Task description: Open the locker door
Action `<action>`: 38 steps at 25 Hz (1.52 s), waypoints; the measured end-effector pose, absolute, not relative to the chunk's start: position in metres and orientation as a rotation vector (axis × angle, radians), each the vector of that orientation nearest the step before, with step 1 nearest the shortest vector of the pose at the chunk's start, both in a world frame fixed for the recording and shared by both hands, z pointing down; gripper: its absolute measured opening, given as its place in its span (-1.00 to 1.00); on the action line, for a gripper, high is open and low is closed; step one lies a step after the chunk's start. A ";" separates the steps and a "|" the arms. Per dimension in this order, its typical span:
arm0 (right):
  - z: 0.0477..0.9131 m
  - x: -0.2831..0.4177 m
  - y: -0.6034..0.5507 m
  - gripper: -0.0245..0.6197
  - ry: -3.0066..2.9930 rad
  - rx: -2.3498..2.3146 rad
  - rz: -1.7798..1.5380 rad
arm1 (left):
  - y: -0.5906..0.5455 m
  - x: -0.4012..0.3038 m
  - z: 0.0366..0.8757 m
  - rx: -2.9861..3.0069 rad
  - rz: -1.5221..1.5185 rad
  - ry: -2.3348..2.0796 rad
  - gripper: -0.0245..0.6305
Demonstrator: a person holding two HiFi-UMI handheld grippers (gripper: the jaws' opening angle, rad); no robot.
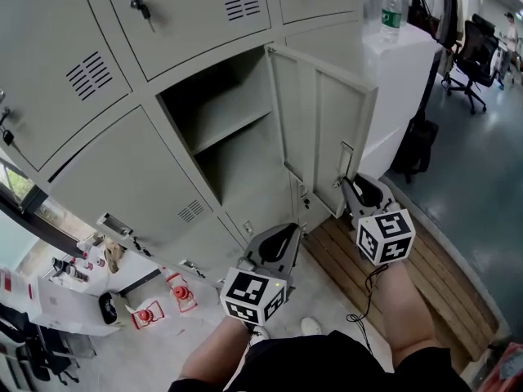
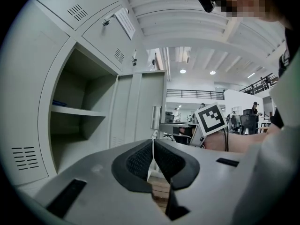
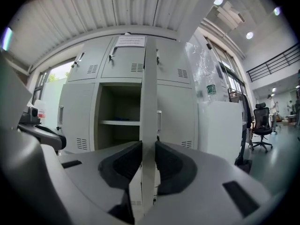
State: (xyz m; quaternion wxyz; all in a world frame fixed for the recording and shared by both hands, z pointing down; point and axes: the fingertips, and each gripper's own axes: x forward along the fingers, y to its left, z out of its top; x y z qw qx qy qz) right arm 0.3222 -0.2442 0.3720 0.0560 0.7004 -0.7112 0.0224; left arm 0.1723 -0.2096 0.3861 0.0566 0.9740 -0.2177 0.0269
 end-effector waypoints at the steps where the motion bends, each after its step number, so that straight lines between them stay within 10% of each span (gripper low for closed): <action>1: 0.372 0.322 -0.244 -0.50 -2.170 2.115 0.065 | -0.209 0.174 0.386 2.951 0.081 -0.673 -0.85; 20: 0.351 0.319 -0.213 -0.62 -2.185 2.152 -0.153 | -0.193 0.132 0.397 2.851 0.101 -0.970 -0.85; 38: 0.397 0.135 -0.152 -0.76 -2.408 1.820 0.117 | -0.134 0.029 0.412 2.840 0.102 -0.965 -0.85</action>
